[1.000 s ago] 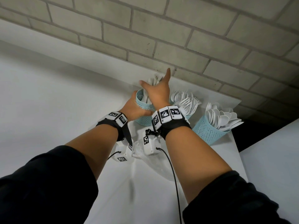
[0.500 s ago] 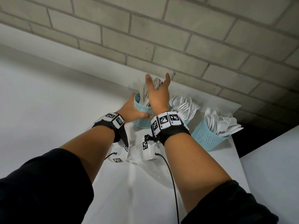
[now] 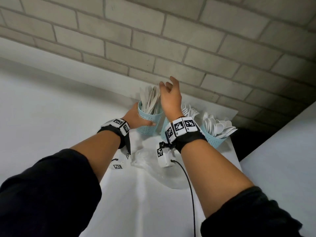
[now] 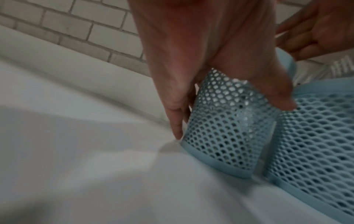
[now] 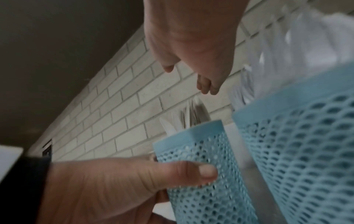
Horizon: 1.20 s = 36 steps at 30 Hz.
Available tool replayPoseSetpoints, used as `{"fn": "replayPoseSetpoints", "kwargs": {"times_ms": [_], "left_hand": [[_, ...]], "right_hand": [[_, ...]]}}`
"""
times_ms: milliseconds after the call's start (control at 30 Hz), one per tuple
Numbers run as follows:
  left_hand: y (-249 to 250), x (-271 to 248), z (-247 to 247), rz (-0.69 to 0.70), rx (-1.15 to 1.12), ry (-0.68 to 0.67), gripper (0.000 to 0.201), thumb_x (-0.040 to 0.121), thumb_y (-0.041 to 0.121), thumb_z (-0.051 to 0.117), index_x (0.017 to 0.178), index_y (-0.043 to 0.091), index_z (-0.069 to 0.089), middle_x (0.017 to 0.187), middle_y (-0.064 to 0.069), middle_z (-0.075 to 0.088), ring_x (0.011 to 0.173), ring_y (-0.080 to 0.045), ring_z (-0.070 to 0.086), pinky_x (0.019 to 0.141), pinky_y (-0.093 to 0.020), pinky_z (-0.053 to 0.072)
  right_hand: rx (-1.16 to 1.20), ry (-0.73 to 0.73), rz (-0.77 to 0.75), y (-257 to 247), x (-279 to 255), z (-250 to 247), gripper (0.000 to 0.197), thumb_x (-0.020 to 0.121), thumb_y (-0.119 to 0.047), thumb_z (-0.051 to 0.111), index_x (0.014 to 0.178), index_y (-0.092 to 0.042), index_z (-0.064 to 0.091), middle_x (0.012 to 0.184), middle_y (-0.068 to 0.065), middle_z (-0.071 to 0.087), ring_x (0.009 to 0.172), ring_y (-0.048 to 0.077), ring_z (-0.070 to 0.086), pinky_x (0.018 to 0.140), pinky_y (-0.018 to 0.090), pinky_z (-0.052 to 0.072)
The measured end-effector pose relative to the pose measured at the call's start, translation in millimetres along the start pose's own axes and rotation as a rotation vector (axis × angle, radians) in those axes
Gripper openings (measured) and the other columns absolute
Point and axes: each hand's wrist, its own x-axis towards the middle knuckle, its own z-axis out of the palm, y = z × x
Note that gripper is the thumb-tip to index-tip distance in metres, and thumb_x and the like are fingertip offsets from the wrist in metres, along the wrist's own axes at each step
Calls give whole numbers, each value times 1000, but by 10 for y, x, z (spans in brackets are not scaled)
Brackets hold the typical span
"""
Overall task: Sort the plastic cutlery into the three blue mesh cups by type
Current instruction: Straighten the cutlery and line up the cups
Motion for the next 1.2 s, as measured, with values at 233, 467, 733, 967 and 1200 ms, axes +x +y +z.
{"fn": "replayPoseSetpoints", "kwargs": {"times_ms": [233,467,733,967,1200], "left_hand": [[743,-423,-166,-327,561,-39,95,74,51,71,141,-2,29,141,-18,37,128,-29,43,102,-31,37],[1182,-510,-126,-416,504,-251,38,80,44,69,79,8,56,84,-9,60,79,-22,56,95,-32,48],[1079,-455,711,-218,489,-267,86,70,49,75,138,10,40,133,-9,52,119,-26,52,104,-38,42],[778,-357,982,-175,62,-11,125,55,30,89,147,12,8,147,-7,34,135,-27,35,112,-39,32],[790,-323,1142,-72,-19,223,63,74,20,76,126,8,41,123,-10,55,112,-25,55,91,-26,44]], "right_hand": [[-195,178,-20,-112,-36,-596,17,89,-6,46,87,-11,63,89,3,62,81,19,57,66,20,43],[-735,-242,305,-210,-224,-920,24,88,-6,47,64,-5,52,42,2,57,63,21,51,66,31,47],[-967,-463,348,-31,-410,-993,52,90,-42,56,117,2,56,120,15,61,102,26,60,77,31,48],[-442,-168,352,436,-267,-789,111,69,-48,77,146,-2,11,145,14,39,131,30,41,106,40,39],[-337,8,243,643,-183,-611,136,60,-53,80,146,-17,-18,155,16,15,143,34,14,116,51,19]]}}
